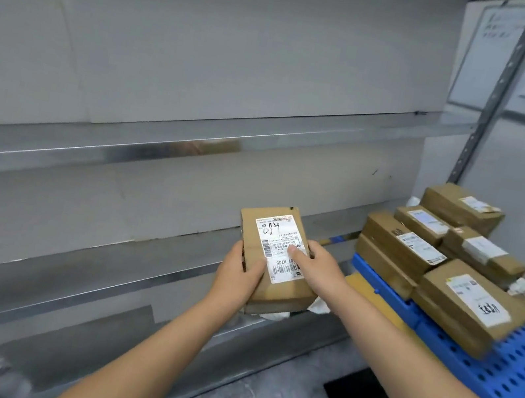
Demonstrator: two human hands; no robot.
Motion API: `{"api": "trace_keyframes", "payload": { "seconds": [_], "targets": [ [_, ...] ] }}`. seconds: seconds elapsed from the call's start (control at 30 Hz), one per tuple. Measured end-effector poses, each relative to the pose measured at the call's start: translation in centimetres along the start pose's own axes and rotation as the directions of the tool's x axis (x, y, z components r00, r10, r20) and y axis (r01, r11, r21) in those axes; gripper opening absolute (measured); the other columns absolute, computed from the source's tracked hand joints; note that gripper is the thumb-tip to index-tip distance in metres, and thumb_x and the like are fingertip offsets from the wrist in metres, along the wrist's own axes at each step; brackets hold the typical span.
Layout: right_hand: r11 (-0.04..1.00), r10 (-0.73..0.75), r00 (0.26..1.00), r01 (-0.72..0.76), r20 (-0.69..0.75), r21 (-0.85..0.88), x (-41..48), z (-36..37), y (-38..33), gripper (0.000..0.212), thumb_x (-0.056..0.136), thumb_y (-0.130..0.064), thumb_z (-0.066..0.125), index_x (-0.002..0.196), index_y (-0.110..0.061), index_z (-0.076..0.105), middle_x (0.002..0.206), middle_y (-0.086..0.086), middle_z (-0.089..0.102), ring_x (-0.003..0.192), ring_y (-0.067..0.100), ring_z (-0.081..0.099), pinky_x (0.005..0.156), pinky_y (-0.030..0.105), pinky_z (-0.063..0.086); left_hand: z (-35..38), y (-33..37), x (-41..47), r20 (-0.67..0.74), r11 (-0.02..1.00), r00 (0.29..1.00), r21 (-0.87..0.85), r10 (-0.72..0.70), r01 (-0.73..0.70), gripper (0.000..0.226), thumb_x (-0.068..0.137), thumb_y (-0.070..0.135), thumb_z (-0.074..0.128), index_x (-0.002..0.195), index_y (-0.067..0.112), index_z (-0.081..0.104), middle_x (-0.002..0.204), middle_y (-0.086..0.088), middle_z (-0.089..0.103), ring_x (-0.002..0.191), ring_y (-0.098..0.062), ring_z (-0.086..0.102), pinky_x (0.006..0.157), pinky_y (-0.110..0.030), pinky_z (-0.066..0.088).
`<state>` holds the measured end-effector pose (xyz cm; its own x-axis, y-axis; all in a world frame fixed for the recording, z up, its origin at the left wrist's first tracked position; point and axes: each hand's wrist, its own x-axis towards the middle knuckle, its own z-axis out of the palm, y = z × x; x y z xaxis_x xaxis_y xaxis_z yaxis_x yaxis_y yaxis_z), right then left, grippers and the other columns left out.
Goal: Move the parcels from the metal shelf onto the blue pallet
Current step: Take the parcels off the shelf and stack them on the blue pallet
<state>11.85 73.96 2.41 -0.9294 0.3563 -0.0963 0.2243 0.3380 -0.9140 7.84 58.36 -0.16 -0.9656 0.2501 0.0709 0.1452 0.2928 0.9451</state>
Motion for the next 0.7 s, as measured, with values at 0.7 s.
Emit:
{"api": "trace_keyframes", "payload": {
  "seconds": [0.7],
  "targets": [
    [0.975, 0.209, 0.828, -0.215, -0.52, 0.05, -12.9, -16.8, 10.0, 0.035, 0.095, -0.041, 0.051, 0.127, -0.026, 0.052, 0.115, -0.008, 0.063, 0.101, 0.01, 0.061, 0.078, 0.028, 0.049, 19.1, 5.6, -6.7, 0.559, 0.983, 0.809, -0.125, 0.18, -0.133, 0.032, 0.09, 0.037, 0.057, 0.121, 0.039, 0.049, 0.117, 0.018, 0.06, 0.106, -0.001, 0.057, 0.084, -0.024, 0.047]
  ]
}}
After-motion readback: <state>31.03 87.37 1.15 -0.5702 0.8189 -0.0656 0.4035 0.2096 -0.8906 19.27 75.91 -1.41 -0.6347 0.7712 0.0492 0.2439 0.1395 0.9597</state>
